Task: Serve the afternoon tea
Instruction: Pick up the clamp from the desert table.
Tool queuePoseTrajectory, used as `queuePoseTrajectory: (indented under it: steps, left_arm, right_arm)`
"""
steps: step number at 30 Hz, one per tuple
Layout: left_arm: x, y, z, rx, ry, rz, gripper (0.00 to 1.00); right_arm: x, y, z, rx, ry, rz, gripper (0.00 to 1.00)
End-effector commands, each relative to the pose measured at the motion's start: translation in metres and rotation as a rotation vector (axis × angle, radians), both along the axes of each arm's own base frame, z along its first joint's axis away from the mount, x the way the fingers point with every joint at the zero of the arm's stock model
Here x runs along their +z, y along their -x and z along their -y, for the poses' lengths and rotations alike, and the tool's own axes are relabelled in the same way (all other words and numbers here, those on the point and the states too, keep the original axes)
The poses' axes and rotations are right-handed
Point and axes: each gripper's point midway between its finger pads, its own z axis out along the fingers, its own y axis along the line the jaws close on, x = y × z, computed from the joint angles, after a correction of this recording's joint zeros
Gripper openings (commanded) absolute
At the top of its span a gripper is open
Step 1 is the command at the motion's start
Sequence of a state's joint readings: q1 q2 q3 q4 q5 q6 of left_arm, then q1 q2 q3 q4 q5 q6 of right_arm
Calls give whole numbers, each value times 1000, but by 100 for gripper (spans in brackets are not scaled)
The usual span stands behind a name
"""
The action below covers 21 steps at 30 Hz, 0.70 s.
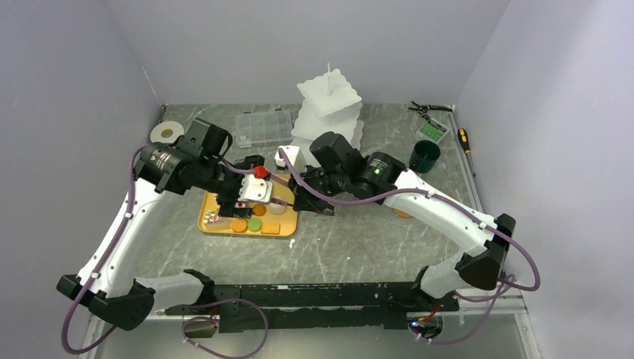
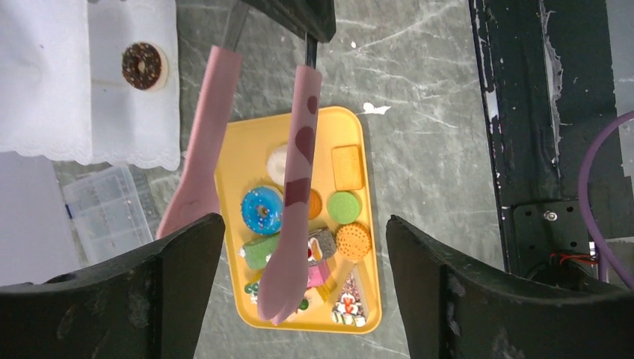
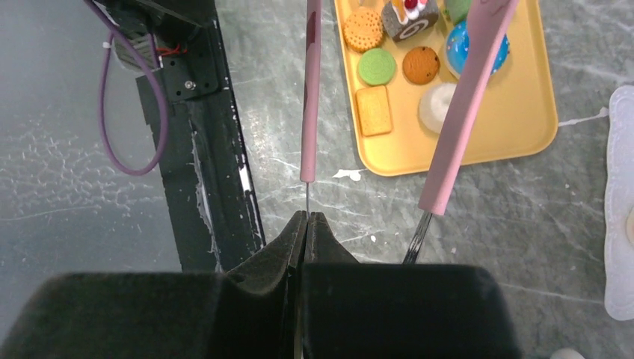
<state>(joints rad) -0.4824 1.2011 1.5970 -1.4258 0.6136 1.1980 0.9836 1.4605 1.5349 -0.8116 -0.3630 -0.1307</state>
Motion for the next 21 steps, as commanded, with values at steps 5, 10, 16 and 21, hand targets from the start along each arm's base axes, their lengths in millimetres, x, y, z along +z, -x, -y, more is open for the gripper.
queuePoseTrajectory:
  steps: [5, 10, 16, 21]
  left_arm:
    - [-6, -10, 1, 48, -3, 8, 80]
    - [-2, -6, 4, 39, 1, -21, 52]
    - [-4, -5, 4, 59, -7, -63, 10]
    - [-2, -3, 12, 87, 68, -68, 3]
  right_arm:
    - [39, 8, -13, 84, -93, 47, 0]
    - [48, 6, -18, 88, -114, 60, 0]
    - [59, 1, -23, 78, -144, 89, 4]
    - [86, -6, -23, 47, -230, 165, 28]
